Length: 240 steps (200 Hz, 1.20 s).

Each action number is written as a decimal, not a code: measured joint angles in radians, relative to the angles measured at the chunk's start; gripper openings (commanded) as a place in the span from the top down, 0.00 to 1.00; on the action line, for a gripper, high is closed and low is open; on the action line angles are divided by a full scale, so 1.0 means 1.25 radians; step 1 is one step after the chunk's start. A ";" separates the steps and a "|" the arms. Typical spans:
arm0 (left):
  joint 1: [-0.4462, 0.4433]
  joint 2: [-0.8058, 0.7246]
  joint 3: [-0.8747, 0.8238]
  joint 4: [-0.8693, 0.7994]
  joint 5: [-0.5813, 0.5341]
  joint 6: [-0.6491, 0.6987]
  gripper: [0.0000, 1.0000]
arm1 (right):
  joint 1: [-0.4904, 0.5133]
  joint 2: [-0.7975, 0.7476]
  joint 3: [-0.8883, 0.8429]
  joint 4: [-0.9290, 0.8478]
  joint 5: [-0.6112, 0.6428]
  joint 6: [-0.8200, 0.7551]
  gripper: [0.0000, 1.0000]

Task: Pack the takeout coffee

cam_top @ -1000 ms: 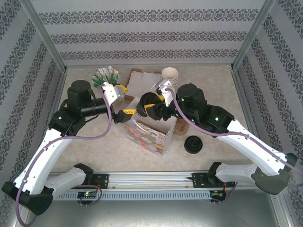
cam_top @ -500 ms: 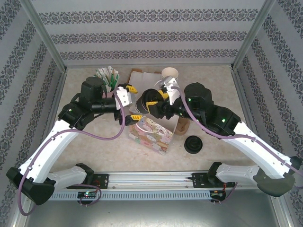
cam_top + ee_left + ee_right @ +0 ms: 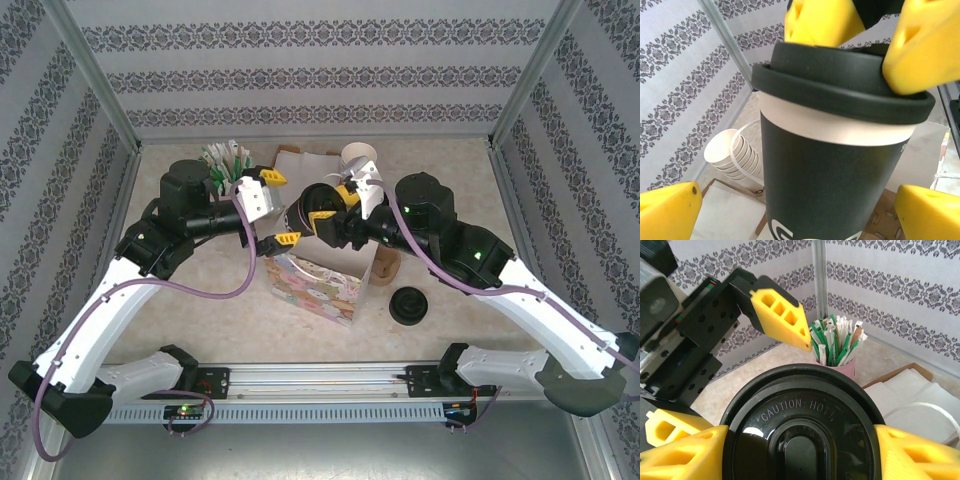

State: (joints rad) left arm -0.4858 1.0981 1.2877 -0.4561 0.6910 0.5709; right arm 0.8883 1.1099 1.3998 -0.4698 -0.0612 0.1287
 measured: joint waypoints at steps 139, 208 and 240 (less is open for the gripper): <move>-0.042 0.061 0.018 0.000 0.016 0.000 0.03 | 0.026 -0.014 0.021 0.003 -0.006 0.003 0.50; -0.046 0.060 0.018 0.000 0.027 0.000 0.16 | 0.026 -0.014 0.021 0.009 -0.007 0.003 0.47; -0.046 0.057 0.017 0.001 0.027 0.000 0.17 | 0.026 -0.014 0.021 0.010 -0.005 0.004 0.28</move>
State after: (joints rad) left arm -0.5434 1.1694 1.3087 -0.4549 0.7250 0.5713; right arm 0.9211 1.0920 1.4261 -0.4576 -0.0677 0.1333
